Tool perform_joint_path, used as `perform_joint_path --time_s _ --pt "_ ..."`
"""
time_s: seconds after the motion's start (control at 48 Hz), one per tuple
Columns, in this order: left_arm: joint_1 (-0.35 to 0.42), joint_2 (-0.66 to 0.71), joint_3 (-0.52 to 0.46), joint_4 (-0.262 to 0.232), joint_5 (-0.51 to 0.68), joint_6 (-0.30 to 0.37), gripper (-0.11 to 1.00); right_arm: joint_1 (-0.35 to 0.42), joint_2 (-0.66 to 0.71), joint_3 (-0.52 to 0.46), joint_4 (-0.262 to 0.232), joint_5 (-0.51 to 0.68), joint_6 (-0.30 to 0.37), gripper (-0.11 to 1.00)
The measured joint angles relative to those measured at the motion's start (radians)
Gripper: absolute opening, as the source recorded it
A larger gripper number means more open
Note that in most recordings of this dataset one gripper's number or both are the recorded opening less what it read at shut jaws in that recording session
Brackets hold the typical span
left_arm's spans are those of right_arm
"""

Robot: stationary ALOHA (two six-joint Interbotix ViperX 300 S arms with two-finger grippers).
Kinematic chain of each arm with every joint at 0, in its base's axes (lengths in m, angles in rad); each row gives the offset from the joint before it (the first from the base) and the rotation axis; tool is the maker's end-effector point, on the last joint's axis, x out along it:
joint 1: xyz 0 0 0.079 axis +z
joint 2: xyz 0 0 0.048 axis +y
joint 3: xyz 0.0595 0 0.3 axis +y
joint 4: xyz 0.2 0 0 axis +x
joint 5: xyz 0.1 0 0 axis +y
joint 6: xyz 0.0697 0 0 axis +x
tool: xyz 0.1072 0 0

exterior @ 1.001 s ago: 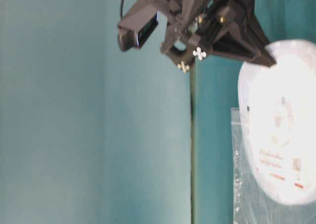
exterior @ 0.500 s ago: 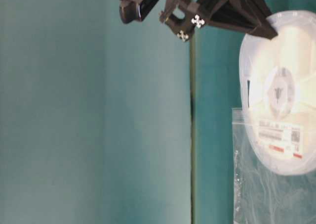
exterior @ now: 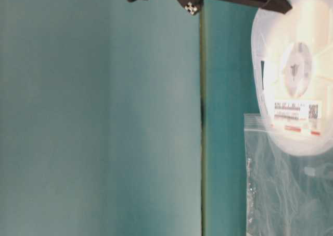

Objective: Take out the reel from the clear zip bag.
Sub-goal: 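Pull the reel rightward out of the bag while the left gripper holds the bag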

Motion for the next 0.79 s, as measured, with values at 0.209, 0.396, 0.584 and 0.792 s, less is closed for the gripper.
perform_joint_path --time_s 0.209,0.396,0.584,0.792 --pt "0.002 0.000 0.000 0.002 0.000 0.000 0.01 0.000 -0.034 0.034 0.000 0.011 0.018 0.05" --pt "0.002 0.000 -0.002 0.002 0.000 0.000 0.01 0.000 -0.061 0.061 0.000 0.012 0.032 0.05" --pt "0.000 0.000 -0.002 0.002 0.000 -0.002 0.01 0.000 -0.084 0.087 0.000 0.012 0.034 0.05" --pt "0.002 0.000 -0.003 0.002 0.000 0.000 0.01 -0.002 -0.112 0.112 0.000 0.014 0.034 0.05"
